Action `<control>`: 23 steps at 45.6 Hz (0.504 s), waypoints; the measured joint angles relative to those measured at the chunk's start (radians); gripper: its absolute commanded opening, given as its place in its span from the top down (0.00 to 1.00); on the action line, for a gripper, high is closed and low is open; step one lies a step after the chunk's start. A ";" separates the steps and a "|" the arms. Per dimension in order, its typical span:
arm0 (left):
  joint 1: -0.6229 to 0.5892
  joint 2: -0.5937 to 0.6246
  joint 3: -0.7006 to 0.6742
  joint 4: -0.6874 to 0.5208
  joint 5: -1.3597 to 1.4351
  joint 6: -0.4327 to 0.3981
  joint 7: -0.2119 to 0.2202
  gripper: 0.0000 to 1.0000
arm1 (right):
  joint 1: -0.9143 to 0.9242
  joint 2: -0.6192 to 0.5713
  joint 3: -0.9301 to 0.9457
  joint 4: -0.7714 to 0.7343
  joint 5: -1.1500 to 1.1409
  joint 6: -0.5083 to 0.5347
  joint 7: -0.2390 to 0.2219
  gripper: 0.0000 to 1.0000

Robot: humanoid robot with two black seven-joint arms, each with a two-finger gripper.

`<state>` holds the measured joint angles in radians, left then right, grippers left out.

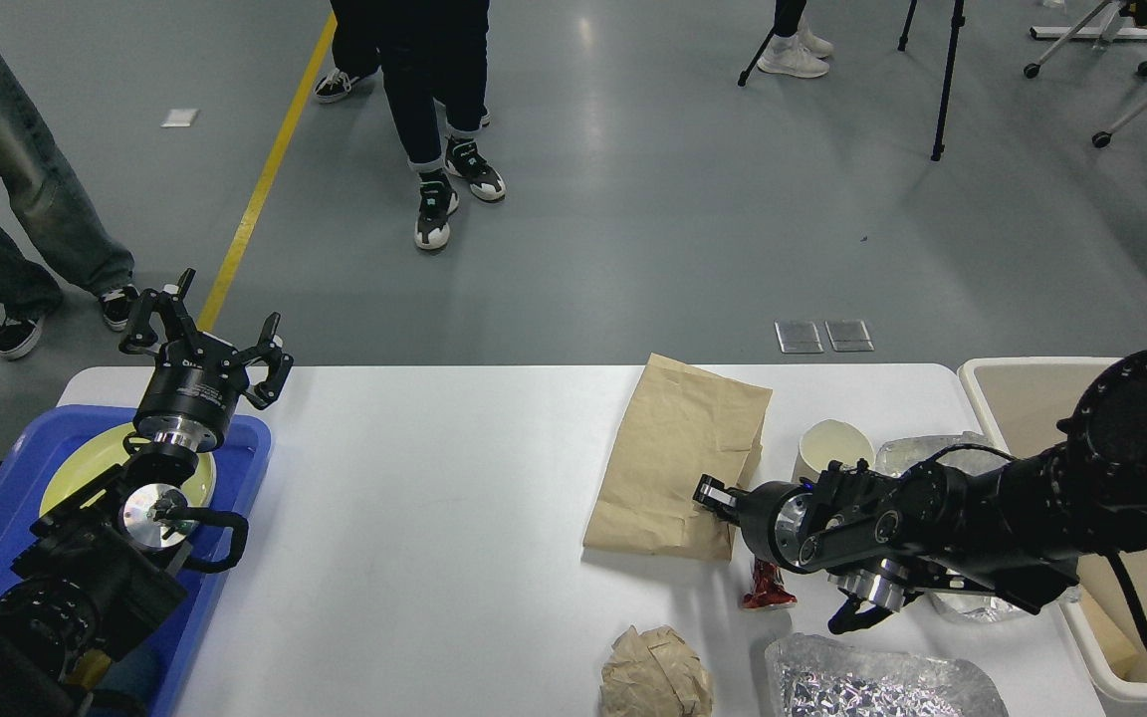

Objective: Tidy desktop
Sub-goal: 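Grasp the brown paper bag edge with the right gripper, then lift the paper bag with the right gripper and carry it over the white bin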

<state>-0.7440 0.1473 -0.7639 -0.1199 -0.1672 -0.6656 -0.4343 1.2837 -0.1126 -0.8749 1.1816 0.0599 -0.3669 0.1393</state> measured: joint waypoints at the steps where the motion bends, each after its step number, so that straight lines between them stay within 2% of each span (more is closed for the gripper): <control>1: 0.000 0.000 0.000 0.000 0.000 0.000 0.000 0.04 | 0.001 0.000 0.001 0.001 0.000 -0.001 -0.001 1.00; 23: 0.000 0.000 0.000 0.000 0.000 -0.002 0.001 0.04 | 0.069 0.003 0.002 0.046 0.001 0.016 0.001 1.00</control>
<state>-0.7440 0.1472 -0.7639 -0.1197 -0.1672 -0.6673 -0.4338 1.3529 -0.1098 -0.8726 1.2279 0.0613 -0.3505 0.1398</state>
